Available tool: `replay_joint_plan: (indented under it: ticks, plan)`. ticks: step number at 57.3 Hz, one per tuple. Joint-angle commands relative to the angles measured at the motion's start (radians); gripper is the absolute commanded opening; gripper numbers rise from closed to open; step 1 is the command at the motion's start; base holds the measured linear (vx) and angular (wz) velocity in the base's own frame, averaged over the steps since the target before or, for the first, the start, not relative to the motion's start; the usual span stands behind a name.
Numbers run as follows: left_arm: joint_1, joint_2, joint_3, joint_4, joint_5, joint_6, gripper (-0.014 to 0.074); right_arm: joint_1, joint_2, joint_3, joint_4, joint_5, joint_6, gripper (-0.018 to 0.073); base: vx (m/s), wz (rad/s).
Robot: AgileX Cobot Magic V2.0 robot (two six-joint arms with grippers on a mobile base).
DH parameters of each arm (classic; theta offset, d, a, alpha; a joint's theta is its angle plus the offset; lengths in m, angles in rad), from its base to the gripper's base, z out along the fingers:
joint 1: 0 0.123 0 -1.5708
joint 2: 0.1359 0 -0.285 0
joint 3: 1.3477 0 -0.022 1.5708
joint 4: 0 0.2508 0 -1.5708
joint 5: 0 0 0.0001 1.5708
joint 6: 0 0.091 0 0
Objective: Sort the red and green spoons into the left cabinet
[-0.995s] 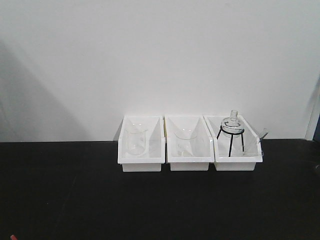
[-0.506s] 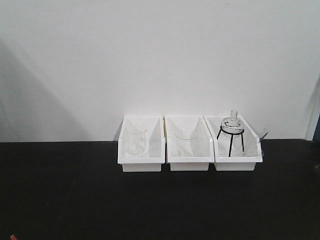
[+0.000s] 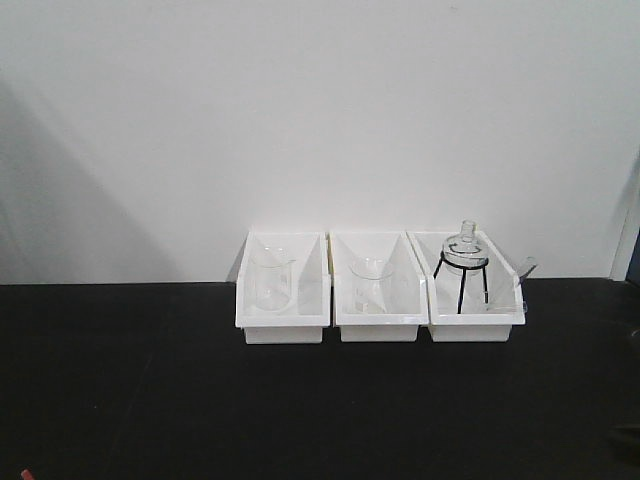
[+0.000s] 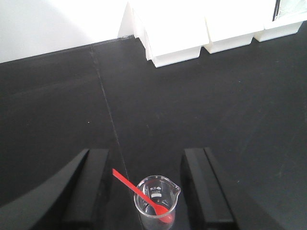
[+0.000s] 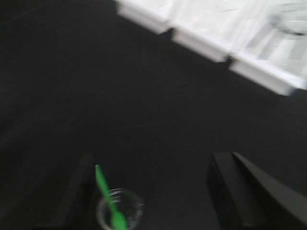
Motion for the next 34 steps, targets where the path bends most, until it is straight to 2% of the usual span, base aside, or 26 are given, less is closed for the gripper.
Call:
replay_joint_plan:
  ticks: [1,9,34]
  plan:
    - [0.0,0.001,-0.034,-0.014,-0.06,-0.002,0.0475,0.001,0.084,-0.032,0.183,0.008,-0.189,0.0481,0.0,0.0]
    - [0.0,0.001,-0.034,-0.014,-0.025,-0.002,0.0475,0.001,0.195,-0.032,0.289,0.023,-0.307,0.0457,0.0,0.0]
    - [0.0,0.001,-0.034,-0.007,0.0,-0.002,0.0475,0.001,0.462,-0.032,0.434,0.105,-0.581,0.0449,0.0,0.0]
